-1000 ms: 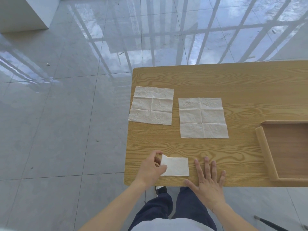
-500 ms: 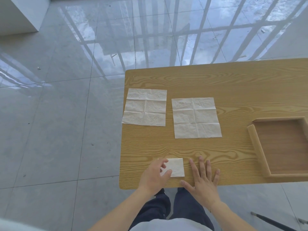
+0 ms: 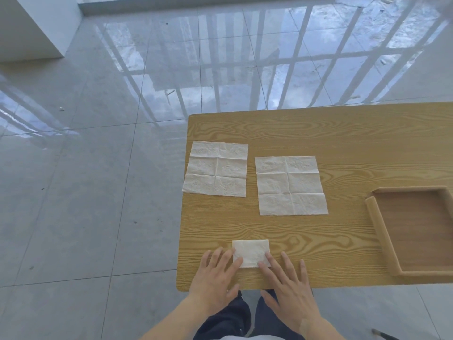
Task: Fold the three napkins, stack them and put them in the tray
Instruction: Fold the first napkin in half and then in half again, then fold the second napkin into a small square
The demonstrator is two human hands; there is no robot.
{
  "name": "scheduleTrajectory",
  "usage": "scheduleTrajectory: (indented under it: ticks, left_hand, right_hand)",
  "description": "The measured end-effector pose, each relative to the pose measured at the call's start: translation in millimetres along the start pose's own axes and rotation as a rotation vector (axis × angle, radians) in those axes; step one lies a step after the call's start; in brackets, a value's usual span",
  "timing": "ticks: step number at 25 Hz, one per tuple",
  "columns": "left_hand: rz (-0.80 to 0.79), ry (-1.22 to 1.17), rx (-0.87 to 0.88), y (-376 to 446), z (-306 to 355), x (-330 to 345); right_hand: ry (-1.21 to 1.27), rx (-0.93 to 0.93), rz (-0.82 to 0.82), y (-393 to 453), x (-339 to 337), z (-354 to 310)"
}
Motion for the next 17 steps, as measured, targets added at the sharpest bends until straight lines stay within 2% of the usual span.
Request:
scheduleTrajectory:
  ticks: [6, 11, 17]
  left_hand:
    - [-0.025, 0.027, -0.029, 23, -18, -16]
    - [-0.044, 0.045, -0.039, 40, -22, -29]
    - [0.137, -0.041, -0.011, 52, -10, -71]
  right_hand:
    - [-0.062, 0.023, 0.01, 31, -36, -10]
    - [0.017, 0.045, -0.029, 47, -51, -12]
    - [0.184, 0.092, 0.096, 52, -80, 18]
Point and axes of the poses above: each hand's wrist, its own y-axis towards the middle knuckle, its own x-axis out of the palm, z = x × y, the point moved 7 cm from there along y, towards the middle knuckle, and after that the axes turned 2 degrees about y, right-handed, at the moved point
